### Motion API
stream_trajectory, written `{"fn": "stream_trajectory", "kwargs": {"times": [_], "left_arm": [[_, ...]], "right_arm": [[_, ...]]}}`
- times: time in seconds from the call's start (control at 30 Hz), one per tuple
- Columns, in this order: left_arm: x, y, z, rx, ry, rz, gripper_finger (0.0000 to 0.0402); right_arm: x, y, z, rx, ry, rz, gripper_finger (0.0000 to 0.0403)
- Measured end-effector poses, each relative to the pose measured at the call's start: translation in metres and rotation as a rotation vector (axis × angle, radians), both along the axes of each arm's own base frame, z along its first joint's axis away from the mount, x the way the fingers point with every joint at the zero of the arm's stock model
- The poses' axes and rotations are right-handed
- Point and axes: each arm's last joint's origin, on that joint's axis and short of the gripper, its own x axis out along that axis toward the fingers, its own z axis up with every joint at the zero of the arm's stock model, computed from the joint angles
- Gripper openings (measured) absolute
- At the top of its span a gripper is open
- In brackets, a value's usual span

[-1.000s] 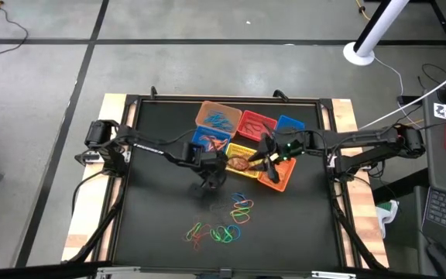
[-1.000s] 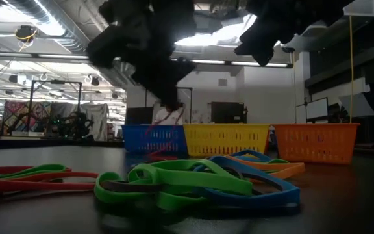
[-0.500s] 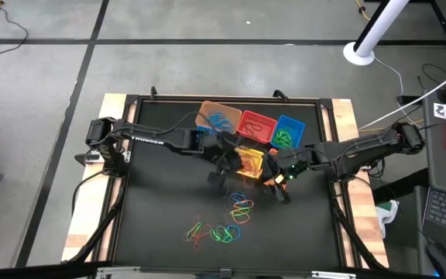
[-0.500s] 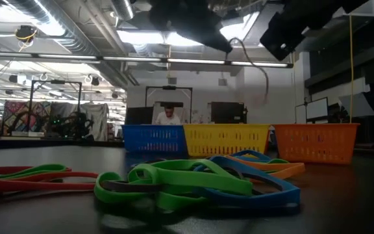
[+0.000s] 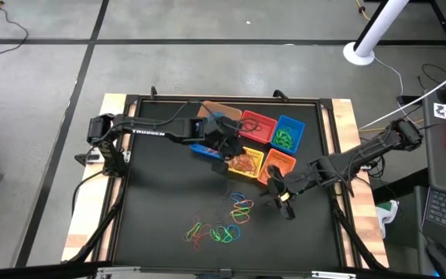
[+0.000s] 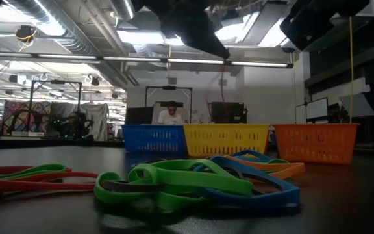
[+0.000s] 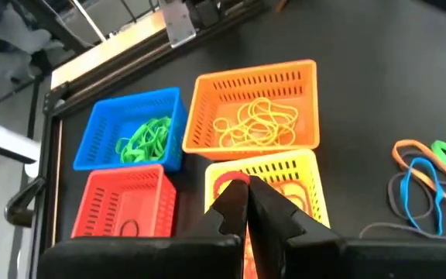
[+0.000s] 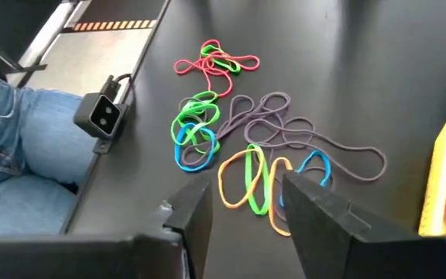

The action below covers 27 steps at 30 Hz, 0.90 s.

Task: Sort rubber bands into baskets
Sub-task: Put the red rubber band into the yellow basket

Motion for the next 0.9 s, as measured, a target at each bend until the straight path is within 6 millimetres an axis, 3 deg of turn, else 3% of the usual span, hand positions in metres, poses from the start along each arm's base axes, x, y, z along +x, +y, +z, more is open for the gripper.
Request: {"fn": "stream_trajectory", "kwargs": {"times": [0.3, 0.67, 0.9], "left_arm": [[0.004, 0.001, -0.009, -0.004, 0.028, 0.034, 0.0004], [0.013, 0.003, -0.035, -0.021, 0.099, 0.123, 0.0004], [0.013, 0.004, -0.035, -0.011, 0.099, 0.121, 0.0004]], "right_arm": [[-0.007, 0.016, 0.000, 0.021, 0.006, 0.047, 0.0156], [-0.008, 0.014, -0.001, -0.006, 0.015, 0.018, 0.0156], [-0.009, 0.014, -0.003, -0.017, 0.029, 0.014, 0.0156]]}}
